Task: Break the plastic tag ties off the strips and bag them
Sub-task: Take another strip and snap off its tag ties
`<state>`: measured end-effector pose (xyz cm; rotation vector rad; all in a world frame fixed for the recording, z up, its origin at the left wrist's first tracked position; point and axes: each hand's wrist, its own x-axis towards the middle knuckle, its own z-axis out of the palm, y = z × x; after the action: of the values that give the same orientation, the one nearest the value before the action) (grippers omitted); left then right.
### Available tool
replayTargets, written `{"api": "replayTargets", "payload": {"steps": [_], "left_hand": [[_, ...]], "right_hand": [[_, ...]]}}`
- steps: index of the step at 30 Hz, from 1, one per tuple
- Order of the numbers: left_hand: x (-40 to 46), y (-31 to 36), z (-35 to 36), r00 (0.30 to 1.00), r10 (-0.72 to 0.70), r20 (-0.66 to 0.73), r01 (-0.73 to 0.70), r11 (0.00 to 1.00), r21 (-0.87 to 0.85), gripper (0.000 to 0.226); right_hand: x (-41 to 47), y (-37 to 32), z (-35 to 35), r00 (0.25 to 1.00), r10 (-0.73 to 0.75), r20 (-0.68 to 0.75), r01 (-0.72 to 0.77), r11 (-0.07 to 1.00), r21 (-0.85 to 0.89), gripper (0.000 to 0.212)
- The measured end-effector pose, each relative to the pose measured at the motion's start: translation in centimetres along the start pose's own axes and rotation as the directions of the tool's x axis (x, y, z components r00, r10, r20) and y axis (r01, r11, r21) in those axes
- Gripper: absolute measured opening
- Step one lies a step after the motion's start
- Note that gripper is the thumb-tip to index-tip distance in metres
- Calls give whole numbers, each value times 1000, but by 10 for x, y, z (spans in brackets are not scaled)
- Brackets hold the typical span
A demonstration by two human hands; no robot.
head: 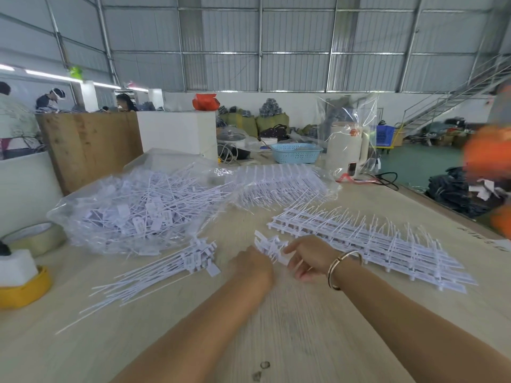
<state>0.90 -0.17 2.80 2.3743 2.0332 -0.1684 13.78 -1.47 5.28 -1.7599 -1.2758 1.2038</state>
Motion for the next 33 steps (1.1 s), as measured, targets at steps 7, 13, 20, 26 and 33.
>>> {"api": "replayTargets", "payload": {"steps": [7,13,20,26,33], "left_hand": [[-17,-55,17,964,147,-221,-131,988,83,35],[-34,-135,20,902,169,-397,-64,962,265,69],[-34,-153,32,941,-38,-335,97,982,161,62],[-42,-146,27,869,121,-480,-59,988,142,62],[-27,-143,20,877,72,-475,-68,997,25,29]], "right_hand": [[2,17,-12,988,-110,-109,100,991,-94,36],[10,19,-7,975,-172,-144,155,980,-122,36],[22,19,-9,930,-334,-153,267,900,-344,43],[26,29,-24,901,-390,-191,240,813,-530,35],[35,37,-38,825,-539,-167,73,395,-916,31]]}}
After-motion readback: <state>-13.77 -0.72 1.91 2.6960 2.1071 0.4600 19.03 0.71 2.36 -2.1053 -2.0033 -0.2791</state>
